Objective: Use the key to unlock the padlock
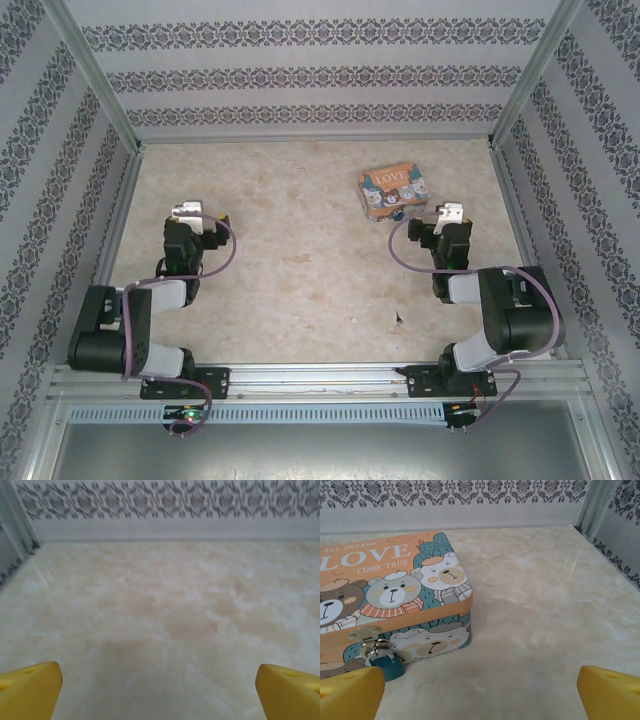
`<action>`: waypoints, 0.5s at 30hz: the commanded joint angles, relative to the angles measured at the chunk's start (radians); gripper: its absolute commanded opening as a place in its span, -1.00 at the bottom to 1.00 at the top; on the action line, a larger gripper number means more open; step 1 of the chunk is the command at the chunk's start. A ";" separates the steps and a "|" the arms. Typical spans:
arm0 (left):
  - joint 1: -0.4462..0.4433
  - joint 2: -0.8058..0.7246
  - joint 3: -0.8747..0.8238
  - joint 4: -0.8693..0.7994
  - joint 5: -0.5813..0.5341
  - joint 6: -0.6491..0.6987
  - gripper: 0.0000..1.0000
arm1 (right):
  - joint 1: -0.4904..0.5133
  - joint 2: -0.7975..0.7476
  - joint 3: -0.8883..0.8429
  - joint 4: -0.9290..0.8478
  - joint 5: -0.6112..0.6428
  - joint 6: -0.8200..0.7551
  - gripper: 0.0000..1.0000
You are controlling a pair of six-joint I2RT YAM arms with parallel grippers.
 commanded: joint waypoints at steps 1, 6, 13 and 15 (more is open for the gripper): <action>0.011 -0.090 0.073 -0.226 -0.051 -0.064 0.99 | -0.011 -0.068 0.038 -0.084 0.018 0.015 0.97; 0.011 -0.168 0.155 -0.435 0.028 -0.192 0.99 | -0.014 -0.194 0.101 -0.321 0.002 0.034 0.97; 0.010 -0.169 0.209 -0.516 0.201 -0.458 0.99 | -0.044 -0.258 0.273 -0.673 -0.128 0.178 0.97; 0.007 -0.149 0.219 -0.524 0.244 -0.516 0.99 | -0.060 -0.253 0.313 -0.729 -0.183 0.228 0.97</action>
